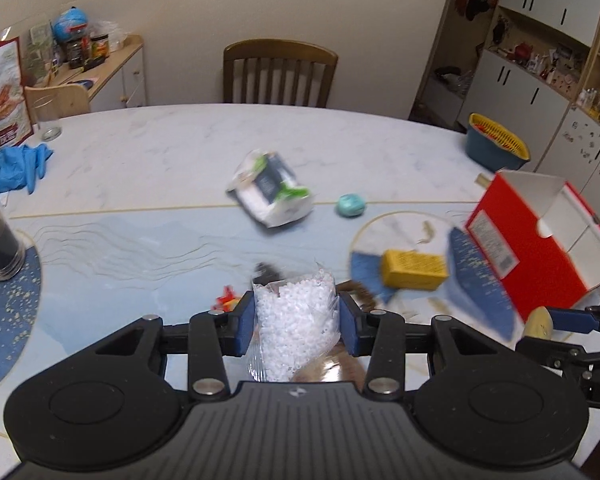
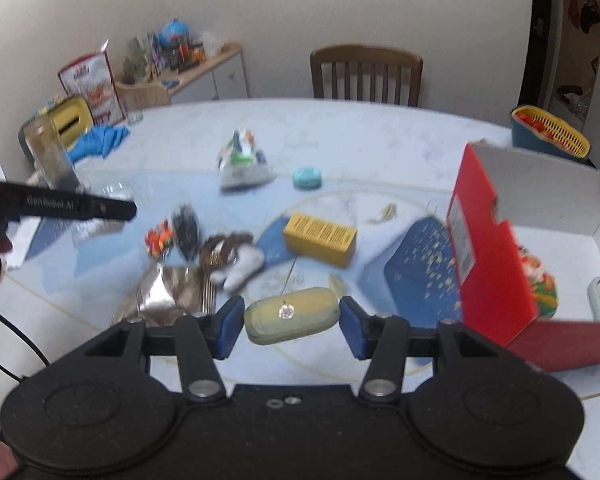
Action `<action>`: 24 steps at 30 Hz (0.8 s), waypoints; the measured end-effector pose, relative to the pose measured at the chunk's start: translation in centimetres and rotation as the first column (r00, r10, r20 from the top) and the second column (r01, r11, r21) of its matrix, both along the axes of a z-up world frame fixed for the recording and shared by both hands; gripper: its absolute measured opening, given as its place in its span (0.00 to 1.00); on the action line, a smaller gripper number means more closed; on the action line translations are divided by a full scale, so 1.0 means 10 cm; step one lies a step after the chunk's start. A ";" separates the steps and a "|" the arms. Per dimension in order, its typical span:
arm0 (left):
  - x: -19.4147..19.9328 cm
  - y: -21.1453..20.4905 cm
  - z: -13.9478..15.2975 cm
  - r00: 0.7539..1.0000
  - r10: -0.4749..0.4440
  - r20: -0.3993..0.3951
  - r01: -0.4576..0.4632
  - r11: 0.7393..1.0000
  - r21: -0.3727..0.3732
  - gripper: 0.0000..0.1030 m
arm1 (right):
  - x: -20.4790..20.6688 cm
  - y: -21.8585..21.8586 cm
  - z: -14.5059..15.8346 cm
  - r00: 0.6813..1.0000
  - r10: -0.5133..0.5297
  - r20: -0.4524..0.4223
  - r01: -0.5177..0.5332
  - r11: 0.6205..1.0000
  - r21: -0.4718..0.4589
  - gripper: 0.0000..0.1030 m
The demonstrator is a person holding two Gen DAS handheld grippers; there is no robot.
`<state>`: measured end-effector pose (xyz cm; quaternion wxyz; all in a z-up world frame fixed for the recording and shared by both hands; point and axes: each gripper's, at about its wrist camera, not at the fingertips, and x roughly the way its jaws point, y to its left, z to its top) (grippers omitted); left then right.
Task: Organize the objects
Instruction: 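Carry pellet bag in left tool while right tool carries soap into red box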
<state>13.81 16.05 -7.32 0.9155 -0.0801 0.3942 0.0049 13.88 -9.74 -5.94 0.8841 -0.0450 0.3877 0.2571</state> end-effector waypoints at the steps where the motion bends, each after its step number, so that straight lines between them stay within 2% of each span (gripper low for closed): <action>1: 0.01 -0.05 0.03 1.000 -0.002 0.002 0.002 1.000 -0.003 0.41 | 0.01 -0.03 0.04 1.000 -0.004 0.004 0.004 1.000 0.009 0.49; 9: 0.17 -0.56 0.28 0.998 -0.058 0.036 0.059 0.998 -0.025 0.41 | 0.14 -0.46 0.31 0.998 -0.052 0.025 0.049 0.995 0.081 0.49; 16: 0.38 -1.16 0.38 0.991 -0.119 0.053 0.120 0.992 -0.023 0.41 | 0.29 -0.93 0.38 0.994 -0.100 0.055 0.095 0.993 0.075 0.49; 24: 0.68 -1.92 0.49 0.973 -0.218 0.076 0.219 0.976 0.002 0.41 | 0.54 -1.49 0.36 0.986 -0.148 0.072 0.144 0.988 0.057 0.49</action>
